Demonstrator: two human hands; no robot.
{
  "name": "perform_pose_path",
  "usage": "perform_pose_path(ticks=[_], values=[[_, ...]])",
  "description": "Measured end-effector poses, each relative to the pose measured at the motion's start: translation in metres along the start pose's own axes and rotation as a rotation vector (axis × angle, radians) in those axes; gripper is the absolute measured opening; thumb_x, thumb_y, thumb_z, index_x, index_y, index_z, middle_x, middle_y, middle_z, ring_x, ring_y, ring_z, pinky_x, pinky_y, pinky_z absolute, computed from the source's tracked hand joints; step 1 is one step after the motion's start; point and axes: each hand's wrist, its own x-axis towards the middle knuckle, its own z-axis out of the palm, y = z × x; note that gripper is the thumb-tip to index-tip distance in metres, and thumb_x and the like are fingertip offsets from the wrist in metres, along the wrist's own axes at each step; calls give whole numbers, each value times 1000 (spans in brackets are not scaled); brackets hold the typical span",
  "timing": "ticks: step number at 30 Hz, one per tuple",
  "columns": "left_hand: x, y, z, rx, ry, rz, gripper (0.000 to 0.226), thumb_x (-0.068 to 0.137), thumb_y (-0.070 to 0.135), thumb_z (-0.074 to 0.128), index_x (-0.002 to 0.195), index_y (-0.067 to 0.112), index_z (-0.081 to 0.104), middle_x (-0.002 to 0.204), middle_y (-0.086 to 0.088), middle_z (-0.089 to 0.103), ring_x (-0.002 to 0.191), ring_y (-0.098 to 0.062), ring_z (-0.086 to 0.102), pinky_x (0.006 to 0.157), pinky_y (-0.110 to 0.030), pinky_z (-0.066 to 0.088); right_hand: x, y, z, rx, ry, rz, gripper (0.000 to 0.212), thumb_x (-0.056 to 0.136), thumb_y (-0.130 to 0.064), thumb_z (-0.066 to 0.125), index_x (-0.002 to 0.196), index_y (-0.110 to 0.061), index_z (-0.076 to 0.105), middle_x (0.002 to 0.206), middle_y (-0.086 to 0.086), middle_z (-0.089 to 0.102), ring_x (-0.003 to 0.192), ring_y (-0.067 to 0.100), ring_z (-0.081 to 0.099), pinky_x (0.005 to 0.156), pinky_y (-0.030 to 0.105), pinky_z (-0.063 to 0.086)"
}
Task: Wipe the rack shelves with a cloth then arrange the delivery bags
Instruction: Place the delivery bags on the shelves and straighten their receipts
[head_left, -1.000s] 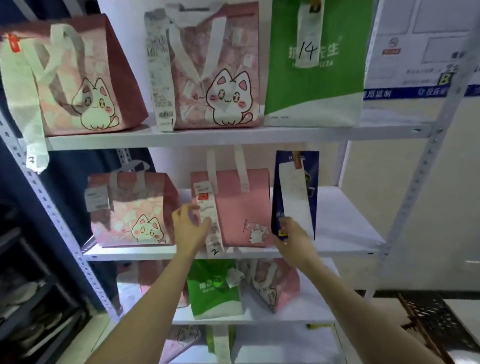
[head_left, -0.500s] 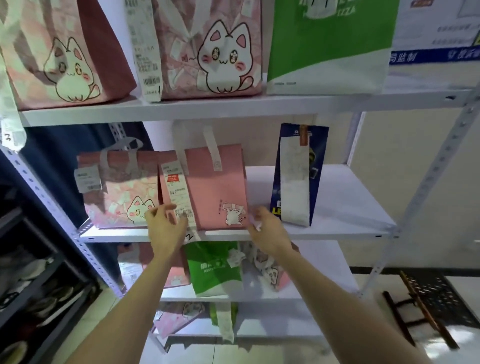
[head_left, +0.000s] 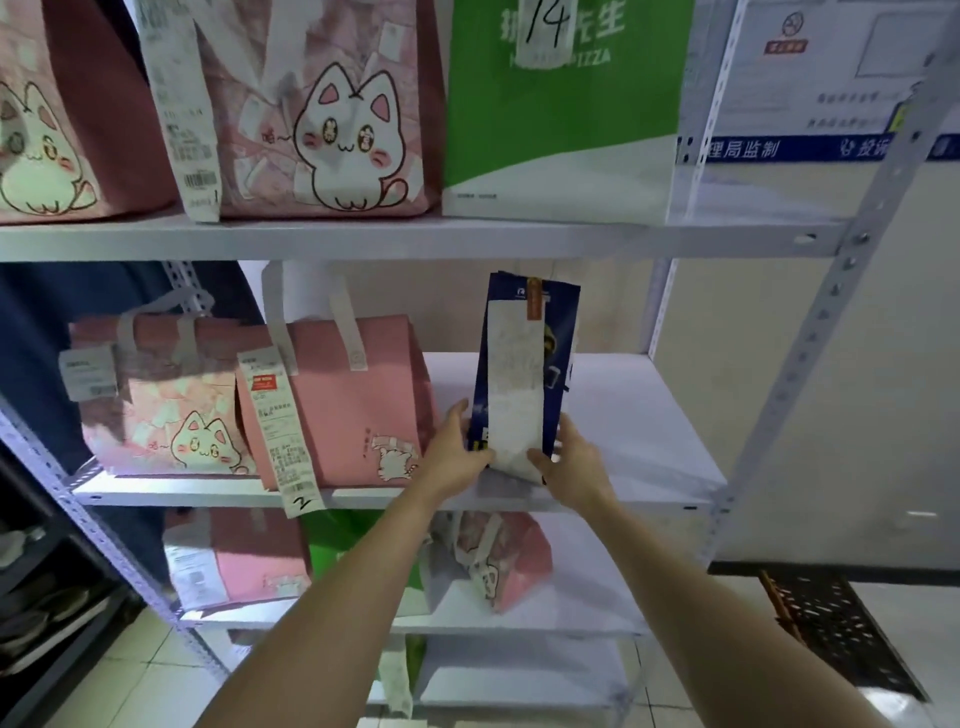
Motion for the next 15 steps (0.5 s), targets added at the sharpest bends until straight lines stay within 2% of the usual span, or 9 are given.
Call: perform_pose_path(ticks=[2,4,6,8,10,12,13,15], values=[[-10,-13,2,18,78,13,86,91,18,82,161,29,35,147,7,60,135,-21,60,111,-37,48,-4,-2,10,15,-63,-46,63,98,-17,68,153,-28,39,135,2,67,120,28,66,98,50,57],[-27,-28,0,-1,172,18,78,90,19,81,154,39,41,133,19,63,127,-15,63,109,-43,53,-8,-10,23,10,-99,-92,62,96,-16,68,151,-25,41,134,3,67,119,29,65,98,49,56],[-43,-35,-5,10,230,38,73,90,20,81,139,58,42,119,34,60,119,-10,64,102,-38,56,-9,-19,32,11,-129,-127,59,94,-17,70,148,-20,43,134,5,66,120,31,63,98,48,55],[-54,-34,-10,61,227,58,74,91,20,78,133,66,38,113,42,58,113,-6,65,97,-34,57,-9,-25,35,12,-159,-131,59,94,-21,72,145,-19,44,135,5,65,123,31,62,100,48,53],[-58,-26,-14,118,210,80,70,94,20,75,138,60,40,122,34,61,117,-9,66,102,-38,58,-8,-25,32,6,-189,-114,62,93,-24,74,146,-19,43,137,5,64,125,31,60,102,49,53],[-56,-15,-15,150,231,77,65,96,18,73,149,40,44,136,16,64,125,-14,64,109,-42,55,-9,-24,24,-45,-217,-107,66,93,-28,74,149,-19,40,142,5,61,129,30,58,106,49,51],[-55,-10,-15,160,257,70,67,96,14,72,154,33,44,140,12,63,126,-16,63,110,-42,55,-12,-24,16,-76,-205,-99,67,93,-30,73,151,-19,40,143,4,60,130,29,58,106,47,51],[-56,2,-16,164,332,67,66,97,10,69,156,25,45,136,10,61,124,-18,63,108,-38,55,-21,-32,-7,-121,-75,-130,58,94,-37,67,147,-22,49,136,-2,64,123,22,62,102,42,54]])
